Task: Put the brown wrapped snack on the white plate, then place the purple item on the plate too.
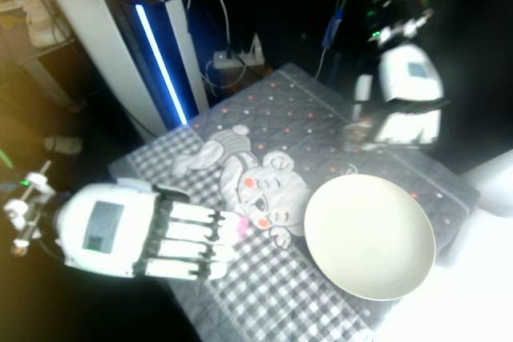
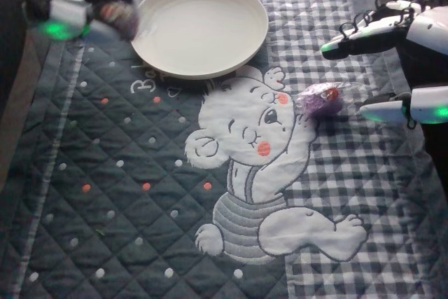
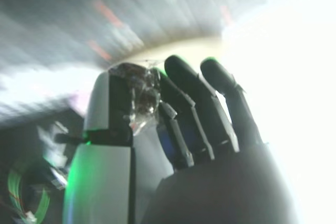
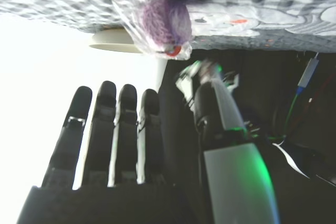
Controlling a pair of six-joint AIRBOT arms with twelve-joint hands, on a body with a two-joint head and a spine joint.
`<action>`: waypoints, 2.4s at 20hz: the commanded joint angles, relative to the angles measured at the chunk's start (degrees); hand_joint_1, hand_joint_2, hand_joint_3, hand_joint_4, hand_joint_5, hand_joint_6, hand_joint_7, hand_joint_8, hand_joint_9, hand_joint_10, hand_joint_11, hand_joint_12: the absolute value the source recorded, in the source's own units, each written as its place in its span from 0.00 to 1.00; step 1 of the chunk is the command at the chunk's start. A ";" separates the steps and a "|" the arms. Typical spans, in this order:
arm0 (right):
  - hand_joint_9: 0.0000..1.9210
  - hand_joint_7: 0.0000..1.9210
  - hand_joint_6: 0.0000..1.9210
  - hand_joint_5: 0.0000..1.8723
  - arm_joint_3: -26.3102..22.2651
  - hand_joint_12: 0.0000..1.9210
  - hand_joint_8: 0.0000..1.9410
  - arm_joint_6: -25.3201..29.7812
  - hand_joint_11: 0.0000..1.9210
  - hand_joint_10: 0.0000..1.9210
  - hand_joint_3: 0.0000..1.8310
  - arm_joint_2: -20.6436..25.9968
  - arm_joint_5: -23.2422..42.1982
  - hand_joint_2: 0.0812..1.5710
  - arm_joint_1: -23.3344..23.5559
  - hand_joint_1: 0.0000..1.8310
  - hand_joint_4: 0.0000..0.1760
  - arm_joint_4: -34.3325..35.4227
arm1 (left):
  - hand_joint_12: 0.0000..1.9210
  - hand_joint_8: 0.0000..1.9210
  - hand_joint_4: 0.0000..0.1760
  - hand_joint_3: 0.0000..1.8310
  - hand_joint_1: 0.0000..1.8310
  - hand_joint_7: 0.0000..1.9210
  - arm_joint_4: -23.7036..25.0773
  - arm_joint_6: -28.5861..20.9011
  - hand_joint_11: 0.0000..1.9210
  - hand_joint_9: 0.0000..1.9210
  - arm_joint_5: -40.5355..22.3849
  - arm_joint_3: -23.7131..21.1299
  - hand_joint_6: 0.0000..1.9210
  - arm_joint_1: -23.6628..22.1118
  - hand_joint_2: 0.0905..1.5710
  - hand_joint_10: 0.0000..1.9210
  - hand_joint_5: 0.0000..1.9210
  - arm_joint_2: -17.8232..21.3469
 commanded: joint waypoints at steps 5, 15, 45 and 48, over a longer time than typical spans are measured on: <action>0.22 0.26 0.00 0.28 1.82 0.42 0.00 1.08 0.02 0.00 0.00 -1.39 5.93 0.69 0.59 0.52 0.00 1.68 | 1.00 0.74 0.00 0.00 0.63 0.43 -1.80 0.12 0.32 0.39 0.95 9.58 0.39 -3.29 0.66 0.91 0.58 -9.50; 0.24 0.27 0.00 0.29 4.15 0.32 0.00 2.23 0.10 0.00 0.00 -4.45 2.83 0.68 9.40 0.48 0.17 -7.24 | 0.86 0.36 0.00 0.00 0.50 0.41 -4.04 -0.01 0.18 0.32 1.48 8.89 0.00 -0.39 0.54 0.68 0.46 -8.27; 0.43 0.46 0.40 0.50 7.89 0.75 0.65 3.77 0.34 0.70 0.00 -8.15 -7.19 0.72 9.65 0.73 0.00 -10.30 | 0.62 0.00 0.00 0.00 0.52 0.45 -30.13 -3.10 0.12 0.42 -44.88 -20.54 0.00 32.87 0.57 0.01 0.41 15.64; 0.46 0.54 0.33 0.59 8.90 0.80 0.54 3.43 0.29 0.45 0.00 -8.16 -4.79 0.67 12.72 0.68 0.00 -7.97 | 0.64 0.00 0.00 0.00 0.53 0.46 -30.00 -3.06 0.11 0.43 -44.48 -20.27 0.00 32.77 0.57 0.01 0.42 15.18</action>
